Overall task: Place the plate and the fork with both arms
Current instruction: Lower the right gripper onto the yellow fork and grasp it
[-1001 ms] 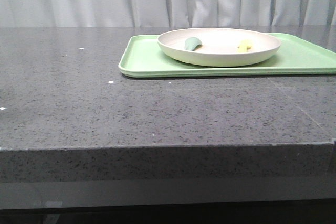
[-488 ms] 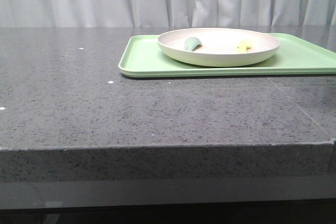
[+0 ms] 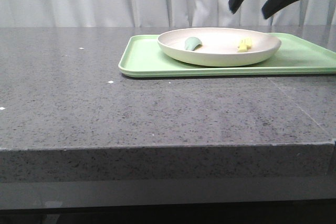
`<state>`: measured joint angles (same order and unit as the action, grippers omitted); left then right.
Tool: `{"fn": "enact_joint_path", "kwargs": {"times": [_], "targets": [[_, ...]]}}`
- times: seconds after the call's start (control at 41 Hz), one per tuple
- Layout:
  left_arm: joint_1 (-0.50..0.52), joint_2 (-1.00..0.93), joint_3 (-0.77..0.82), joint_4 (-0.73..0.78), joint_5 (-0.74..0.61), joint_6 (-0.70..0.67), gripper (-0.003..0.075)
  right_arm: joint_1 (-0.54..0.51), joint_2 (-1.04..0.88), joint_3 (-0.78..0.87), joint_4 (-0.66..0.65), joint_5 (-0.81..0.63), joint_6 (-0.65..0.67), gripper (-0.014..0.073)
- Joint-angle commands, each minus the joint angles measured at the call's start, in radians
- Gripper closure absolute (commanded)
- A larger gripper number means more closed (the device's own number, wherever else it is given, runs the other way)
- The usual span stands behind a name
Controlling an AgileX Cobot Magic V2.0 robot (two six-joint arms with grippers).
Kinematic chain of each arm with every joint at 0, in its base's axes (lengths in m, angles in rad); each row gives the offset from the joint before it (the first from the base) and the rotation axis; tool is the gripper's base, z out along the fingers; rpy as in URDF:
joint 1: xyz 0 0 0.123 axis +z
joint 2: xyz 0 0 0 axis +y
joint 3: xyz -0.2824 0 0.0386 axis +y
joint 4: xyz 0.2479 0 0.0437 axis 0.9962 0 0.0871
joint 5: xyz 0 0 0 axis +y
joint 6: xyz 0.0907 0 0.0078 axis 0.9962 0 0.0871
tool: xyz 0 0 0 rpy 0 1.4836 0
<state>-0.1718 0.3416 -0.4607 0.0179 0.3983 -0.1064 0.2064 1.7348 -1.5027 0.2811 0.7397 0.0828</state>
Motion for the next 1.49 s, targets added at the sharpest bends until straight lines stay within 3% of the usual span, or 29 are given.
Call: {"fn": "enact_joint_path", "kwargs": {"times": [0.0,0.244,0.928,1.001,1.172,1.465], "targets": [[0.002,0.008,-0.027,0.000,-0.075,0.004,0.0738,-0.001,0.022,-0.098,-0.019,0.010,0.027,0.0141],[0.002,0.008,-0.027,0.000,-0.075,0.004,0.0738,-0.001,0.103,-0.189,-0.096,0.034,0.114,0.0141],[0.002,0.008,-0.027,0.000,-0.075,0.004,0.0738,-0.001,0.178,-0.189,-0.106,0.030,0.114,0.0149],[0.002,0.008,-0.027,0.000,-0.075,0.004,0.0738,-0.001,0.178,-0.189,-0.117,0.038,0.114,0.0207],[0.002,0.008,-0.027,0.000,-0.075,0.004,0.0738,-0.001,0.178,-0.189,-0.128,0.043,0.111,0.0433],[0.002,0.008,-0.027,0.000,-0.075,0.004,0.0738,-0.001,0.178,-0.189,-0.128,0.042,0.111,0.0585]]}}
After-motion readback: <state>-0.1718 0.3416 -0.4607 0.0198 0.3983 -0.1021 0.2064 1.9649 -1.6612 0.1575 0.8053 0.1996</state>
